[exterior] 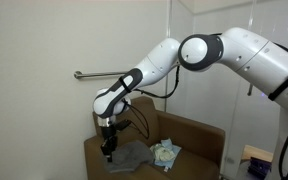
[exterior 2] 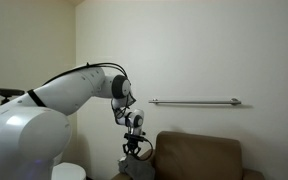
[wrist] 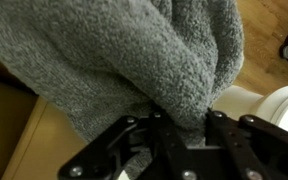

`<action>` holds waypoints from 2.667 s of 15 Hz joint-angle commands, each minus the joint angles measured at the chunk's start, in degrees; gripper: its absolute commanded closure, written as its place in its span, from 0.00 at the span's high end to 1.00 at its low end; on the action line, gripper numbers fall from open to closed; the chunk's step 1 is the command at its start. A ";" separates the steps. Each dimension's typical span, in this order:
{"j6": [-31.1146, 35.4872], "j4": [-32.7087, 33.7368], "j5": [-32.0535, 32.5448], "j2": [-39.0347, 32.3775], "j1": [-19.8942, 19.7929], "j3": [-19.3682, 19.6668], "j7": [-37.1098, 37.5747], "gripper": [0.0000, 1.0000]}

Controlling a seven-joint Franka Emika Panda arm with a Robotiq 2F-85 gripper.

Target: Put the grey towel on the seat of the chair

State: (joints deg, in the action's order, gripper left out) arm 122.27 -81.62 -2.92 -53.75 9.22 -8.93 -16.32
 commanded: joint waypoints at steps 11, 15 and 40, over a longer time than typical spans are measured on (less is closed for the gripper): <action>-4.32 -10.34 -0.64 10.71 -2.91 -2.11 0.02 0.07; -2.99 -18.53 -0.73 18.07 -5.25 -1.26 -0.28 0.07; 11.72 -33.35 -11.81 29.39 -22.84 4.03 -14.34 0.17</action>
State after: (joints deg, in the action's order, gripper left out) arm 134.16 -115.07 -14.42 -24.38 -14.23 -5.53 -30.48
